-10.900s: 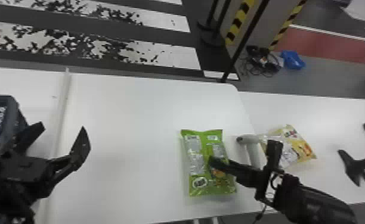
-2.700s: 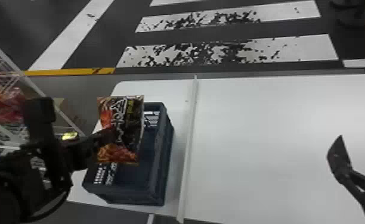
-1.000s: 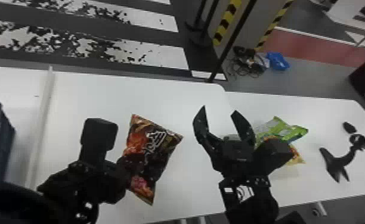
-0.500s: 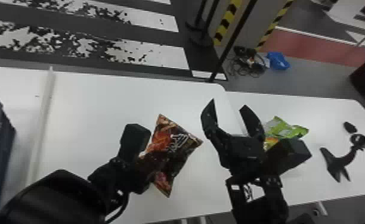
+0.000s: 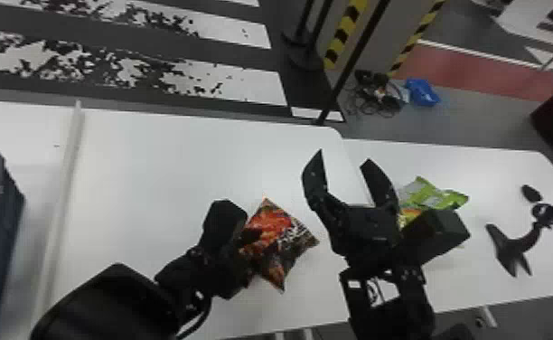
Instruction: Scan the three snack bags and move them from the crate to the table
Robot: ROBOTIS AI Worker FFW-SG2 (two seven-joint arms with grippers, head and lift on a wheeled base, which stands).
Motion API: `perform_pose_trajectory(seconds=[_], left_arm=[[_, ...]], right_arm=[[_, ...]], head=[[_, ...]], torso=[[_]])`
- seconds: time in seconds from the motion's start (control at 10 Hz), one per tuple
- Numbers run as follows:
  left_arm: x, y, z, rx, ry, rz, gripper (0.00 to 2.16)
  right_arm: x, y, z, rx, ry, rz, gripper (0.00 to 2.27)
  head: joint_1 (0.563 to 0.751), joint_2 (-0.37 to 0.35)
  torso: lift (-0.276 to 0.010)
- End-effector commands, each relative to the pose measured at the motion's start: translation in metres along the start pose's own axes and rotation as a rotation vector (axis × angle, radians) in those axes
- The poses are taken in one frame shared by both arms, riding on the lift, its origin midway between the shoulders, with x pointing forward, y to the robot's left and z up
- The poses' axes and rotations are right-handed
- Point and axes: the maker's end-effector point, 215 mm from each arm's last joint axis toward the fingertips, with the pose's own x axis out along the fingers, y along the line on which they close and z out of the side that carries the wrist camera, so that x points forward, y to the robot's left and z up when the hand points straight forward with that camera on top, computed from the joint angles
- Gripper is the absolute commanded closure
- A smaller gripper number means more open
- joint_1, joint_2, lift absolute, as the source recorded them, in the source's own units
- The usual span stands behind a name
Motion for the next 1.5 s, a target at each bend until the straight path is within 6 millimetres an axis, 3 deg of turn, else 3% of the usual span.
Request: perform_pose_trajectory(seconds=[0.0, 0.2, 0.3, 0.4, 0.7, 0.8, 0.9, 1.0, 1.3, 1.4], left_arm=[[-0.002, -0.003, 0.004, -0.004, -0.013, 0.0, 0.03], [-0.021, -0.004, 0.035, -0.024, -0.087, 0.014, 0.03], [-0.04, 0.014, 0.051, -0.054, -0.135, 0.053, 0.03], [-0.065, 0.037, 0.064, -0.088, -0.186, 0.108, 0.03], [-0.172, 0.144, 0.061, -0.129, -0.288, 0.363, 0.03], [-0.211, 0.164, 0.075, -0.088, -0.375, 0.457, 0.03], [-0.249, 0.177, 0.086, -0.024, -0.464, 0.556, 0.03], [-0.267, 0.189, 0.077, -0.018, -0.473, 0.602, 0.03], [-0.284, 0.19, 0.066, -0.001, -0.52, 0.631, 0.03], [-0.283, 0.189, 0.062, -0.003, -0.512, 0.628, 0.03]], right_arm=[[0.0, -0.001, 0.001, 0.0, -0.003, -0.001, 0.08], [-0.001, -0.004, 0.0, -0.005, 0.0, -0.005, 0.08], [-0.003, -0.009, 0.0, -0.013, 0.002, -0.012, 0.08], [-0.005, -0.013, -0.002, -0.019, 0.007, -0.017, 0.08], [-0.012, -0.018, -0.016, -0.022, 0.024, -0.018, 0.08], [-0.014, -0.016, -0.027, -0.051, 0.048, -0.01, 0.08], [-0.019, -0.005, -0.054, -0.114, 0.117, 0.013, 0.07], [-0.025, 0.002, -0.079, -0.112, 0.182, 0.042, 0.06], [-0.074, 0.036, -0.198, -0.147, 0.586, 0.274, 0.07], [-0.084, 0.046, -0.211, -0.217, 0.618, 0.302, 0.08]], head=[[0.695, -0.35], [0.695, -0.35], [0.695, -0.35], [0.695, -0.35], [0.695, -0.35], [0.695, -0.35], [0.695, -0.295], [0.695, -0.232], [0.695, -0.095], [0.695, -0.065]], torso=[[-0.062], [-0.062], [-0.062], [-0.062], [-0.062], [-0.062], [-0.062], [-0.062], [-0.062], [-0.062]])
